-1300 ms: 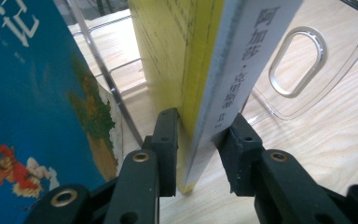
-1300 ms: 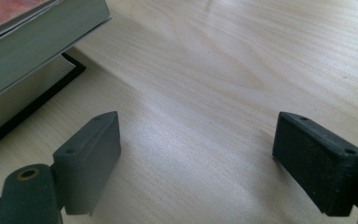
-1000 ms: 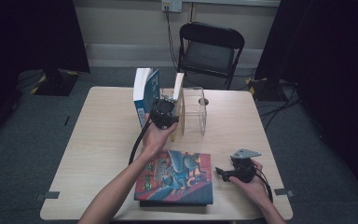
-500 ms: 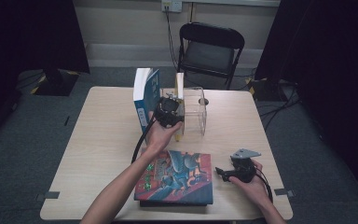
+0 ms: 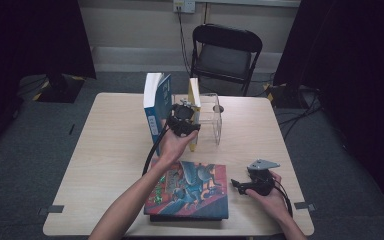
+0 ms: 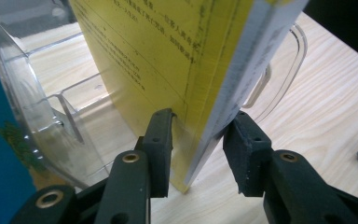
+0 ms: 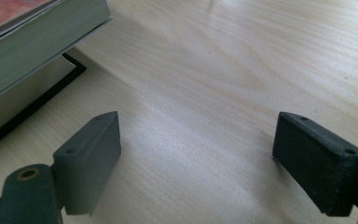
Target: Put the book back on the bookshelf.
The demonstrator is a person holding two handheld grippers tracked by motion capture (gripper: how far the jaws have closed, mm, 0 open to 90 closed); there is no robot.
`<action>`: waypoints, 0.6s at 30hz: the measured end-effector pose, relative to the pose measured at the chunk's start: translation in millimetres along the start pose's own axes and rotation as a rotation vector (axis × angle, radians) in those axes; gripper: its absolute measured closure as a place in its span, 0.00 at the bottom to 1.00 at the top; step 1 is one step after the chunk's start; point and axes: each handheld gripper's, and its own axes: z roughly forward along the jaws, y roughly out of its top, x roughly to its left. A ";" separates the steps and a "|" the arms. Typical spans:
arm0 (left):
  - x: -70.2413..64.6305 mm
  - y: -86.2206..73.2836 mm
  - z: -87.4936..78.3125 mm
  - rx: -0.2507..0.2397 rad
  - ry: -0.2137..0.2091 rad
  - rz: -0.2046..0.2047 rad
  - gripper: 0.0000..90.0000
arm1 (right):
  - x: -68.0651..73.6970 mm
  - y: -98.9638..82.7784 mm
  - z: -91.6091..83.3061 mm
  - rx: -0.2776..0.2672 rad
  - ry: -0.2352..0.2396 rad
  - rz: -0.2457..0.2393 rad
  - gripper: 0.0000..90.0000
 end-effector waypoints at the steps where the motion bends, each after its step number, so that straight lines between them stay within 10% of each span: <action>1: 0.0 0.1 -0.1 0.006 -0.001 0.009 0.70 | 0.0 0.0 0.0 0.000 0.000 0.000 0.16; 18: 3.5 -2.2 -0.3 -0.015 -0.033 0.010 0.62 | 0.0 0.0 0.0 0.000 0.000 0.000 0.16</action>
